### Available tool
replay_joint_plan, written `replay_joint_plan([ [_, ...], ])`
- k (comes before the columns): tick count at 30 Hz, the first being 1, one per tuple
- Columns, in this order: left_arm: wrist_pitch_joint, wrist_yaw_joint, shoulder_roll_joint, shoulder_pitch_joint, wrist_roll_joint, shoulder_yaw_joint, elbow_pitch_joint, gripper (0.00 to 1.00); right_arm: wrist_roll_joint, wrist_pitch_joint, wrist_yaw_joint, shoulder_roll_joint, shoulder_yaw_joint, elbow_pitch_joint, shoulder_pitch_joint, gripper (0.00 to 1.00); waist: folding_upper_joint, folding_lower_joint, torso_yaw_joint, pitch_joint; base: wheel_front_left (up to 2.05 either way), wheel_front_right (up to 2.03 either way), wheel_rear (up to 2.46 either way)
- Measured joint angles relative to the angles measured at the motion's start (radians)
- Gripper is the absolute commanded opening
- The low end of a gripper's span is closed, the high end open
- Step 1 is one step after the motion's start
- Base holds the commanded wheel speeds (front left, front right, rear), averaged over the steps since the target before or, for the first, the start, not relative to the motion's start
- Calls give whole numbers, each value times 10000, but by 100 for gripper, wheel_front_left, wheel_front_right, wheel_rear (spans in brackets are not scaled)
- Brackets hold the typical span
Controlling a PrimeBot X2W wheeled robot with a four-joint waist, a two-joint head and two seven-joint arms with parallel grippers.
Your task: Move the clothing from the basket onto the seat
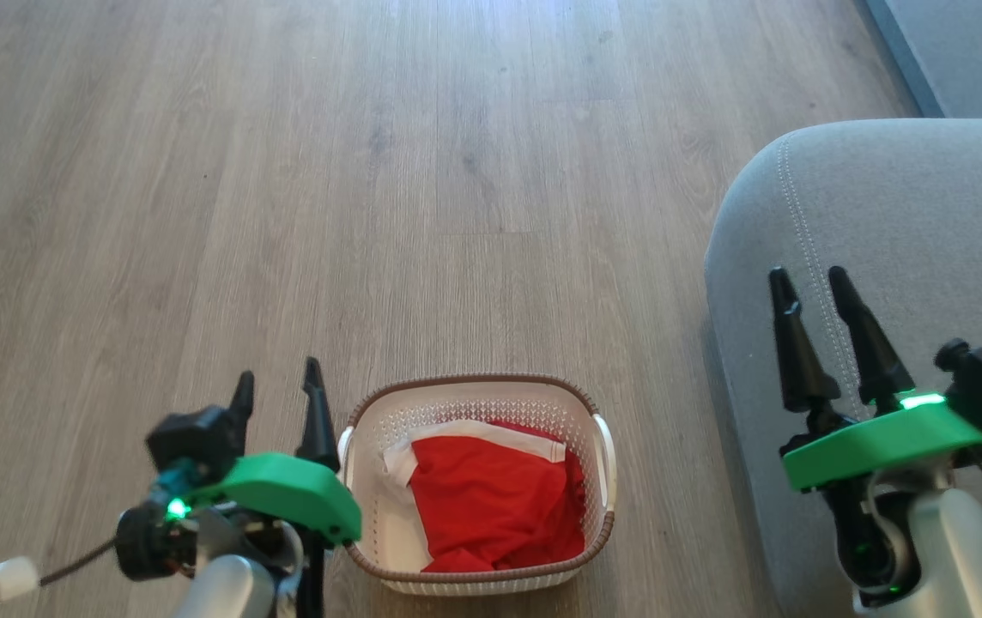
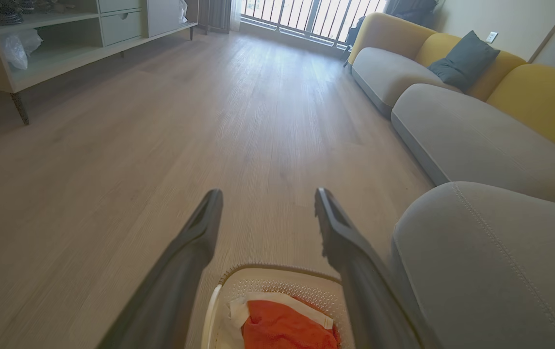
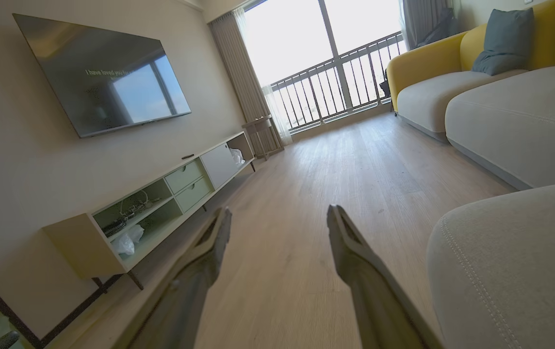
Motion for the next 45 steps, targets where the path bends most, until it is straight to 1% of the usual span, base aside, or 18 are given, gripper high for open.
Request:
replay_joint_plan([
  [3, -77, 330, 211, -137, 236, -629, 303, 100, -360, -54, 0, -73, 284, 38, -1, 100, 0, 0, -32, -21, 0, 0, 0],
  [6, -163, 593, 290, -215, 339, -1003, 648, 100, -658, -148, 0, -86, 412, 104, -3, 100, 0, 0, -68, -38, 0, 0, 0],
  [9, -253, 663, 265, -243, 205, -938, 771, 100, -1012, -238, -2, 165, -163, 476, 2, 100, 0, 0, -107, -65, 0, 0, 0],
  [11, -274, 654, 215, -256, 221, -792, 794, 100, -1248, -265, -2, 35, 81, 274, -2, 100, 0, 0, -110, -57, 0, 0, 0],
  [17, -476, 721, 130, -256, 1110, -625, 612, 100, -1948, -470, 4, 21, 257, 92, -55, 100, 0, 0, -118, -44, 0, 0, 0],
  [23, -631, 1221, 50, -258, 2182, -594, 86, 100, -2700, -658, 4, -23, 531, -48, -198, 100, 0, 0, -106, -11, 0, 0, 0],
  [25, -704, 1388, 102, -279, 2706, -721, -19, 100, -2961, -723, 4, -27, 546, -100, -198, 100, 0, 0, -112, -1, 0, 0, 0],
  [27, -786, 1712, 134, -328, 3099, -911, -38, 100, -3196, -779, 4, -29, 566, -77, -198, 100, 0, 0, -119, -2, 0, 0, 0],
  [29, -828, 1937, 127, -376, 3231, -1072, -100, 100, -3354, -842, 4, -29, 596, -75, -198, 100, 0, 0, -120, -4, 0, 0, 0],
  [33, -970, 2080, 123, -463, 3490, -1346, -190, 100, -3622, -955, 4, -29, 606, -15, -198, 100, 0, 0, -108, -23, 0, 0, 0],
  [35, -1041, 2075, 82, -445, 3486, -1333, -136, 100, -3722, -1016, 6, -21, 581, 130, -197, 100, 0, 0, -98, -41, 0, 0, 0],
  [38, -1060, 1755, -167, -352, 3312, -1057, 136, 100, -4000, -1057, 6, -17, 516, 355, -191, 100, 0, 0, -83, -75, 0, 0, 0],
  [39, -1122, 1574, -270, -309, 3312, -909, 127, 100, -4148, -1110, 6, -17, 497, 384, -191, 100, 0, 0, -78, -79, 0, 0, 0],
  [41, -1145, 1072, -495, -206, 3329, -556, 127, 100, -4355, -1156, 6, -13, 424, 418, -191, 100, 0, 0, -70, -90, 0, 0, 0],
  [43, -1237, 719, -604, -153, 3638, -299, 186, 100, -4529, -1250, 6, -10, 420, 441, -191, 100, 0, 0, -81, -99, 0, 0, 0],
  [45, -1306, 385, -690, -107, 3973, -75, 268, 100, -4558, -1319, 6, 48, 393, 746, -185, 100, 0, 0, -101, -115, 0, 0, 0],
])
